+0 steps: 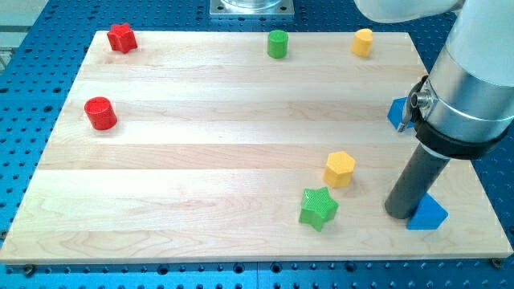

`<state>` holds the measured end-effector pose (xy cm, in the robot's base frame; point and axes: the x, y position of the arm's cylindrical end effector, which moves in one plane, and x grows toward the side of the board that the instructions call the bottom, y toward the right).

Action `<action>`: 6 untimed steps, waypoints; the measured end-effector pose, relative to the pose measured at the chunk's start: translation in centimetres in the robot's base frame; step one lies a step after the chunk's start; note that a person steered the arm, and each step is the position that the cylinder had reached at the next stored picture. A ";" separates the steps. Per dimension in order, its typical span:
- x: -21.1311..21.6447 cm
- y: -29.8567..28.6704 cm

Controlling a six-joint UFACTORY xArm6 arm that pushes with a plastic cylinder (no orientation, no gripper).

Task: Place the hexagon and green star in a horizon line

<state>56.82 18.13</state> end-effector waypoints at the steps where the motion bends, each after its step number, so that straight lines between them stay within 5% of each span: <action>1: 0.0 0.4; 4: -4.1 -3.4; 6: -5.5 -15.6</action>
<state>51.27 2.50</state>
